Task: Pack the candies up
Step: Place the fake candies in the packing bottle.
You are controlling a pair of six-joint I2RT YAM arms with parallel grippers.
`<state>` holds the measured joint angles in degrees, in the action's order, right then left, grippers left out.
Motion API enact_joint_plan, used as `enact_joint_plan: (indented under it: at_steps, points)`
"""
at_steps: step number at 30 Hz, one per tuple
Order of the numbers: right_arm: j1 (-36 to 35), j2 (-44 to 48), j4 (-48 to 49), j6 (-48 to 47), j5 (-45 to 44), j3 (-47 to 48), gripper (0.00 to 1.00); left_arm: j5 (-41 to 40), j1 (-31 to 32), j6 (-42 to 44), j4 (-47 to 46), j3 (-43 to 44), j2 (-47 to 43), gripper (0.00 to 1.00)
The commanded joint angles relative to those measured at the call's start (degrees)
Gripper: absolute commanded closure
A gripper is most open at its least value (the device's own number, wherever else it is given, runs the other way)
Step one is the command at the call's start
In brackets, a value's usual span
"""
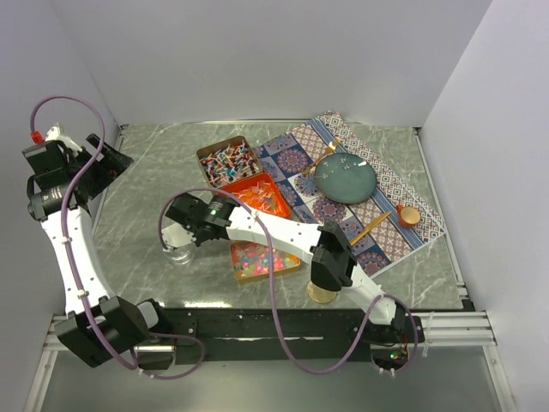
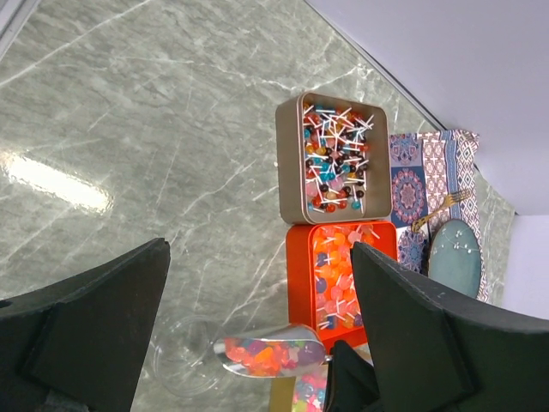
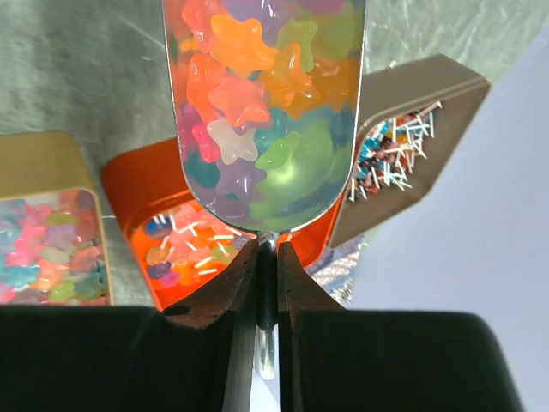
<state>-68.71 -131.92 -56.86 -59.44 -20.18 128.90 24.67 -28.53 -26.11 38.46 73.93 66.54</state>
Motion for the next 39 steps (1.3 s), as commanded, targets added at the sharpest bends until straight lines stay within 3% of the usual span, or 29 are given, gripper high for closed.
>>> enact_joint_plan:
  at_steps: [1,39]
  points:
    - [-1.2,0.1,1.2,-3.0,-5.1,1.6,1.00,2.0,-0.2,-1.1,-1.5,-1.1,-2.0,0.07]
    - [-3.4,0.9,10.6,-16.5,-15.1,-5.0,1.00,2.8,-0.4,-3.2,-4.2,-2.4,-2.1,0.07]
